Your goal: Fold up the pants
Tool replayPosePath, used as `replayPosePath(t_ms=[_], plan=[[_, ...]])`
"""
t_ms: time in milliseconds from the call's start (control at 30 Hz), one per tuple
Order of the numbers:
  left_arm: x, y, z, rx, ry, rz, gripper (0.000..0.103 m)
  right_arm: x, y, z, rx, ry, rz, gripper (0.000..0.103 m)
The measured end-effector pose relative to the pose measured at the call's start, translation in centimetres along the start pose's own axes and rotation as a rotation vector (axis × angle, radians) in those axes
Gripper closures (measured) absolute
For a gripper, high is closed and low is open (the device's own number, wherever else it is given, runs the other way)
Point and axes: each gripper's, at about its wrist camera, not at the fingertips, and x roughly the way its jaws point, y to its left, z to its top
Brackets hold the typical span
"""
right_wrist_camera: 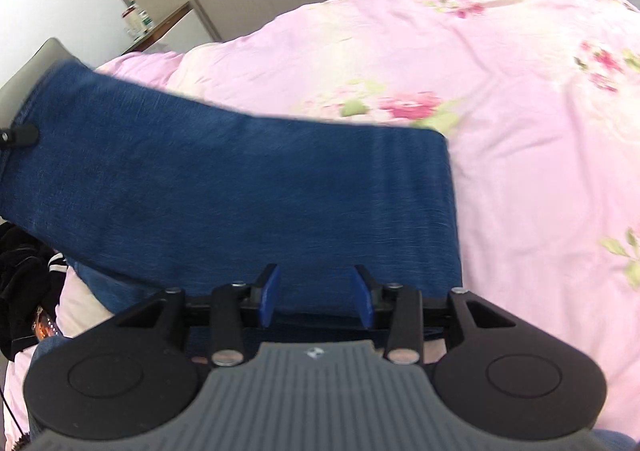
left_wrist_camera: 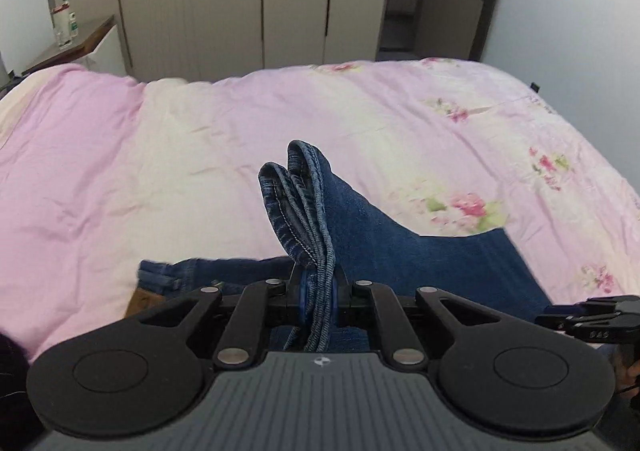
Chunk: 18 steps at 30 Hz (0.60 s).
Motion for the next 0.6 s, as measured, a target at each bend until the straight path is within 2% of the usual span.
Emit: replayPosePath(t_ms=[67,167,267,400,467,600], plan=[[1.7,2.4,-1.2,-0.007,0.041,0.046,0.091,1.1,0.8,0.1,-0.004,0.012,0.002,0.066],[4.7,6.8,-3.8,-0.103,0.107,0.083,0.091,2.9,1.8,0.0,-0.016,0.041,0.007,0.067],[7.4,10.0,-6.5,-0.169,0.136,0.110,0.091,4.9,2.2,0.0,-0.030,0.068,-0.012,0.067],[8.4,13.0,-8.1,-0.285,0.129,0.060,0.091,7.0,2.8,0.3,-0.053,0.099,-0.045,0.068],[7.6,13.1,-7.9,-0.279,0.101,0.031,0.091,7.7,2.8,0.5,-0.058,0.123,-0.055,0.069],[4.2,12.7,-5.4,-0.241,0.019,-0.055,0.091,6.7,3.5,1.3,-0.088,0.114,-0.052,0.068]])
